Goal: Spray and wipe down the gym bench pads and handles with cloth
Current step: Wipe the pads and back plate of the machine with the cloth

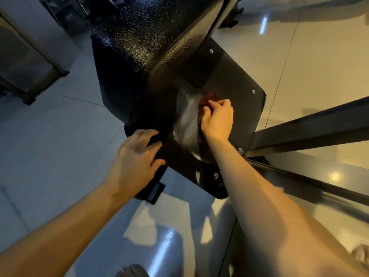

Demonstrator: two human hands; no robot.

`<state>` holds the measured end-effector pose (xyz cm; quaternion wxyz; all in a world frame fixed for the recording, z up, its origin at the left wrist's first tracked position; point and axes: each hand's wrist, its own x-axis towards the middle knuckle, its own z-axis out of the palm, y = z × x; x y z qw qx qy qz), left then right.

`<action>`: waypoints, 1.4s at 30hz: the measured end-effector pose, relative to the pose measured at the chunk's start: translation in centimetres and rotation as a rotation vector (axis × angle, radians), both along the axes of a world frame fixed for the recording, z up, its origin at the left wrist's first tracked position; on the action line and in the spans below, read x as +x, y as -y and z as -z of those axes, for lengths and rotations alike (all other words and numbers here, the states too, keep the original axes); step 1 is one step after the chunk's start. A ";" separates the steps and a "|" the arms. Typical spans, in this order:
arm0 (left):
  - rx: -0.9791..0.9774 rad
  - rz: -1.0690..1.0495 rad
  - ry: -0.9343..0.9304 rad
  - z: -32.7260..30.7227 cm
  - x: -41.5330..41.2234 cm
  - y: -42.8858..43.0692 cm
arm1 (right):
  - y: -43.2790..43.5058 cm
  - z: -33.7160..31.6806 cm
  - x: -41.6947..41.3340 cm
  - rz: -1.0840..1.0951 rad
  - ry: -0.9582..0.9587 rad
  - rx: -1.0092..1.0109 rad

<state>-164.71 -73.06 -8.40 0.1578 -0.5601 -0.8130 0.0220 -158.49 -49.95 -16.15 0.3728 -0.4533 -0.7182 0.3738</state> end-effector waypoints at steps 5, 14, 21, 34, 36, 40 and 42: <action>-0.017 0.002 0.024 -0.1 -0.5 0.1 | 5.6 -1.9 -0.5 -0.171 -0.083 0.143; -0.023 -0.009 -0.008 0.0 0.2 0.0 | 2.7 2.3 2.2 -0.035 0.072 0.138; 0.001 0.000 -0.007 0.1 0.2 0.1 | 10.5 -0.1 2.5 -0.196 -0.087 0.144; 0.004 0.000 -0.031 0.5 0.7 0.5 | 5.2 5.0 7.1 0.016 0.079 -0.008; -0.003 -0.003 -0.022 0.4 0.8 0.5 | 9.2 4.0 7.2 -0.088 0.030 0.083; -0.021 -0.003 -0.023 0.1 0.6 0.3 | 14.1 5.5 9.4 -0.349 -0.034 0.210; -0.018 -0.001 -0.016 0.2 0.7 0.3 | 13.6 6.9 10.2 -0.412 0.001 0.314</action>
